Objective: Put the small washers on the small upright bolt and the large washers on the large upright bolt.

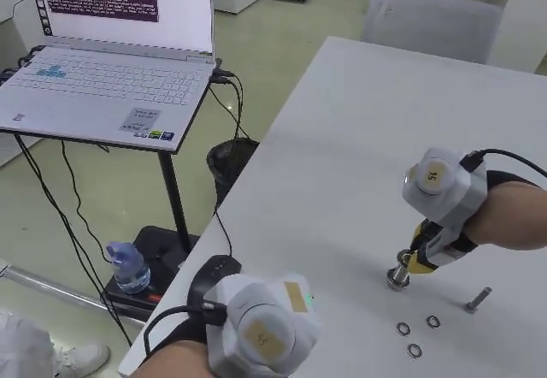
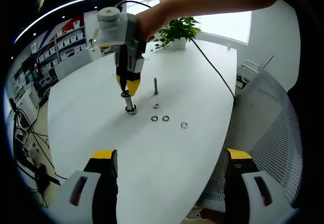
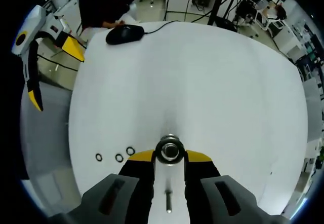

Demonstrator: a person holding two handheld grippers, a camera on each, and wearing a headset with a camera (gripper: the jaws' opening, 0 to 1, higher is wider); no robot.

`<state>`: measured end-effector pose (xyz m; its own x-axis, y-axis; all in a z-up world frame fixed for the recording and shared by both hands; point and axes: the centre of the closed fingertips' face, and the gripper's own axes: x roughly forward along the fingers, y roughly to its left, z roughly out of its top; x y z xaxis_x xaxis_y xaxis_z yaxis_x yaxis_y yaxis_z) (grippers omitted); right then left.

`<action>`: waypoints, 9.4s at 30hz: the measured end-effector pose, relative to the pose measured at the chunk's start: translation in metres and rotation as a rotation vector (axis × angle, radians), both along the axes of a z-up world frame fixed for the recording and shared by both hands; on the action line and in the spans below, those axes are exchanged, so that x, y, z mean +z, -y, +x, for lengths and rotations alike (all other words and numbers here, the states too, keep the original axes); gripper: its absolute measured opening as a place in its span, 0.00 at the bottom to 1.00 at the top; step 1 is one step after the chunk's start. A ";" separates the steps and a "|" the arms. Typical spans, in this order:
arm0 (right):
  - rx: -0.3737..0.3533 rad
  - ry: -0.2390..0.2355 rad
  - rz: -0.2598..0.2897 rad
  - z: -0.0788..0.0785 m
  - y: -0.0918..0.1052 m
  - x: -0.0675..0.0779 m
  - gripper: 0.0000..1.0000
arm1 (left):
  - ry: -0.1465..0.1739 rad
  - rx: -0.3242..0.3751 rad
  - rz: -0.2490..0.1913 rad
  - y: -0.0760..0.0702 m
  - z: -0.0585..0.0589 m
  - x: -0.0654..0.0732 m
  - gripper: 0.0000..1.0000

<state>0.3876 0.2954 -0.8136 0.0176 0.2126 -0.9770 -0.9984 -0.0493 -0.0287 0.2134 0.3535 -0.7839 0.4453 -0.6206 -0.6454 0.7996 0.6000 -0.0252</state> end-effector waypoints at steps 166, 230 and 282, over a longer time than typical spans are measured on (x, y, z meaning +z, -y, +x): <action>-0.005 -0.008 0.056 -0.038 0.062 -0.065 0.27 | -0.017 -0.041 0.017 0.012 -0.004 -0.001 0.81; -0.228 -0.001 0.056 -0.033 0.114 -0.008 0.12 | 0.007 -0.032 0.014 0.019 0.007 0.008 0.80; -0.242 0.048 0.027 0.003 0.111 -0.009 0.12 | -0.020 -0.030 0.020 0.017 0.005 0.003 0.77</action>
<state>0.3901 0.1843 -0.8228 0.1169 0.2227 -0.9678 -0.9785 0.1924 -0.0740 0.2183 0.3364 -0.7806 0.4139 -0.6205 -0.6661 0.8168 0.5762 -0.0293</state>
